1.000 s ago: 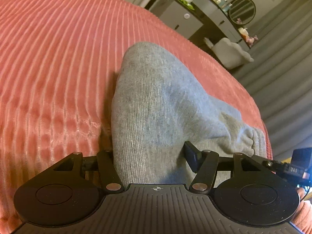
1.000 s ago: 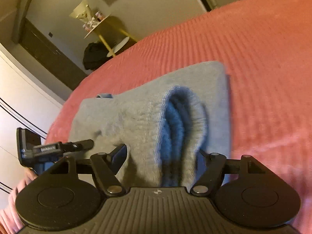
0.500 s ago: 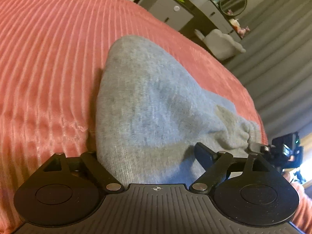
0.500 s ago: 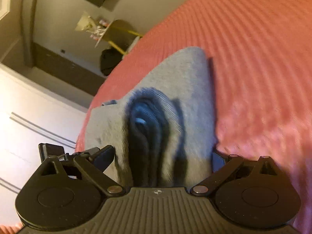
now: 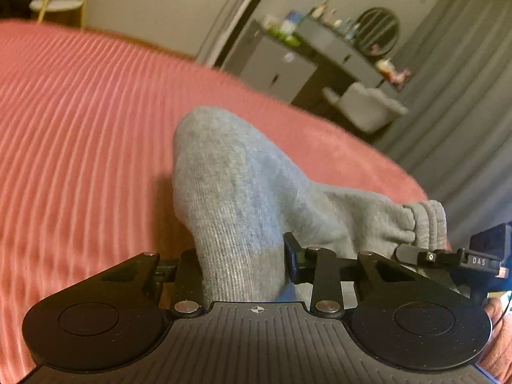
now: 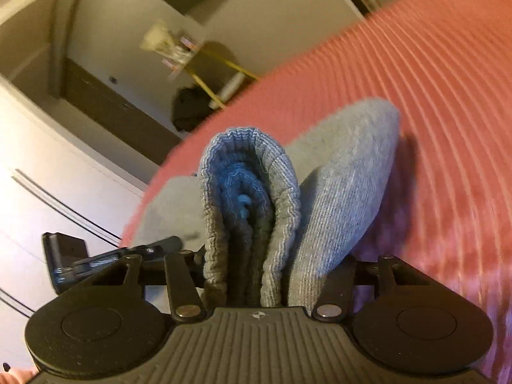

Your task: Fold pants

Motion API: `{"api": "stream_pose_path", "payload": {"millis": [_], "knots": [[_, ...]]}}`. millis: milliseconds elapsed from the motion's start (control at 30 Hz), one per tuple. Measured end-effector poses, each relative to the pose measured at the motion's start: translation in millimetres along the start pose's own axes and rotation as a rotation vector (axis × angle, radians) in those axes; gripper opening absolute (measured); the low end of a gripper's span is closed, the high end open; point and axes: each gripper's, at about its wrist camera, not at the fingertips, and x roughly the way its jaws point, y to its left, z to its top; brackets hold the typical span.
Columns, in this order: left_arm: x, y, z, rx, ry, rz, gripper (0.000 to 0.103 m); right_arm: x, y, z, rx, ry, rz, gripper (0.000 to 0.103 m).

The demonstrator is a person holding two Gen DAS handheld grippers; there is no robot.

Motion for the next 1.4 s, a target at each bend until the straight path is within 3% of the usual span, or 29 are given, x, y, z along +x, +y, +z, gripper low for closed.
{"api": "stream_pose_path", "payload": {"millis": [133,167,200,267,367,433,500,567,667,733,833,900,933,1000,1133,1267,1400], "knots": [[10,-7,32,-0.011,-0.044,0.017,0.043,-7,14,38,-0.043,-0.067,-0.008,0.053],[15,-8,38,-0.010,-0.045,0.046,0.052,-8,14,46,-0.063,-0.086,-0.025,0.055],[20,-9,43,-0.017,-0.039,0.112,0.055,-8,14,52,-0.083,-0.097,-0.057,0.060],[21,-14,44,-0.007,-0.039,0.216,0.057,-5,7,64,-0.035,-0.089,-0.165,0.076],[3,-16,26,0.026,-0.068,0.251,0.075,-11,-4,54,0.043,-0.096,-0.382,0.079],[-11,-15,6,0.013,-0.088,0.271,0.080,-24,0,30,0.021,-0.150,-0.449,0.079],[-21,-14,-14,-0.020,-0.092,0.282,0.080,-41,7,4,0.056,-0.216,-0.414,0.079],[-27,-15,-28,-0.070,-0.104,0.276,0.080,-55,8,-23,0.165,-0.275,-0.325,0.076],[-27,-15,-42,-0.123,-0.104,0.272,0.081,-58,15,-40,0.290,-0.336,-0.244,0.060],[-25,-13,-46,-0.142,-0.084,0.287,0.081,-53,22,-42,0.297,-0.368,-0.250,0.058],[-31,-11,-47,-0.103,-0.120,0.353,0.081,-58,22,-40,0.345,-0.327,-0.310,0.058],[-38,-7,-48,-0.094,-0.182,0.380,0.083,-62,13,-48,0.404,-0.351,-0.314,0.060],[-39,-2,-48,-0.101,-0.195,0.388,0.084,-61,6,-52,0.449,-0.354,-0.289,0.071],[-38,10,-50,-0.129,-0.197,0.397,0.084,-59,-7,-61,0.525,-0.358,-0.307,0.074],[-33,32,-51,-0.257,-0.174,0.307,0.084,-64,-29,-83,0.650,-0.438,-0.213,0.086],[-28,42,-49,-0.279,-0.169,0.272,0.085,-65,-36,-87,0.687,-0.440,-0.243,0.088],[-12,43,-43,-0.287,-0.156,0.231,0.086,-46,-55,-96,0.790,-0.403,-0.122,0.088]]}}
